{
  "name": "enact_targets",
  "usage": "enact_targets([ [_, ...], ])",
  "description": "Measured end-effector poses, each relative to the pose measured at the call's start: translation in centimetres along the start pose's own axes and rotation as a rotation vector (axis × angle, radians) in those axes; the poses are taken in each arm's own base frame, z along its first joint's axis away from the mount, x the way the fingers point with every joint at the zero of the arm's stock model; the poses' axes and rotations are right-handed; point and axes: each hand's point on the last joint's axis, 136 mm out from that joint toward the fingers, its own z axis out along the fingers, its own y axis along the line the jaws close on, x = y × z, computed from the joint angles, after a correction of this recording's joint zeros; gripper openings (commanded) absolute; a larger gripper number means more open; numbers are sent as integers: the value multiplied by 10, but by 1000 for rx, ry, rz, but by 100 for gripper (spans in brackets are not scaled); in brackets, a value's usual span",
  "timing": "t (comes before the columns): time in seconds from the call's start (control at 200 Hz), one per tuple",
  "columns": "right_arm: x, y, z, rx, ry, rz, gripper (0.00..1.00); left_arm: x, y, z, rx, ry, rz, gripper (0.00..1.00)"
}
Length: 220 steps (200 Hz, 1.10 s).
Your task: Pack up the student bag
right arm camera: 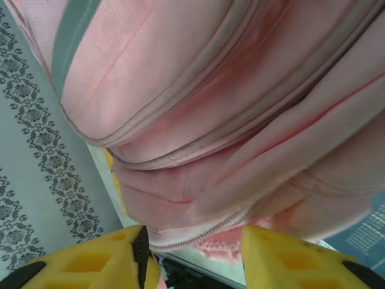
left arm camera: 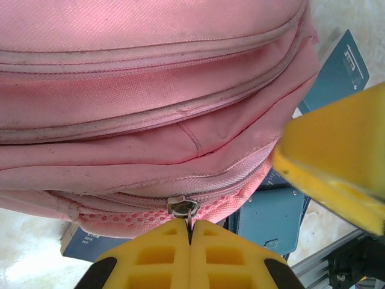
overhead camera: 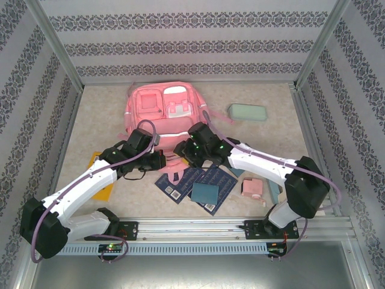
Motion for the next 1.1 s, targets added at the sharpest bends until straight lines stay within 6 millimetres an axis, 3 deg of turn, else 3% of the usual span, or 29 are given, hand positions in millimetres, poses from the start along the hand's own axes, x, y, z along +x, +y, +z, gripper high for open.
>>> enact_targets([
  [0.275, -8, 8, 19, -45, -39, 117, 41, -2, -2, -7, 13, -26, 6, 0],
  [0.465, -10, -4, 29, 0, -59, 153, 14, 1, 3, -5, -2, -22, 2, 0],
  [0.605, -10, -9, 30, 23, -99, 166, 0, 1, 3, -5, -2, -23, 3, 0],
  [1.099, -35, 2, -5, -30, -174, 179, 0, -10, 13, -17, -38, -106, 3, 0],
])
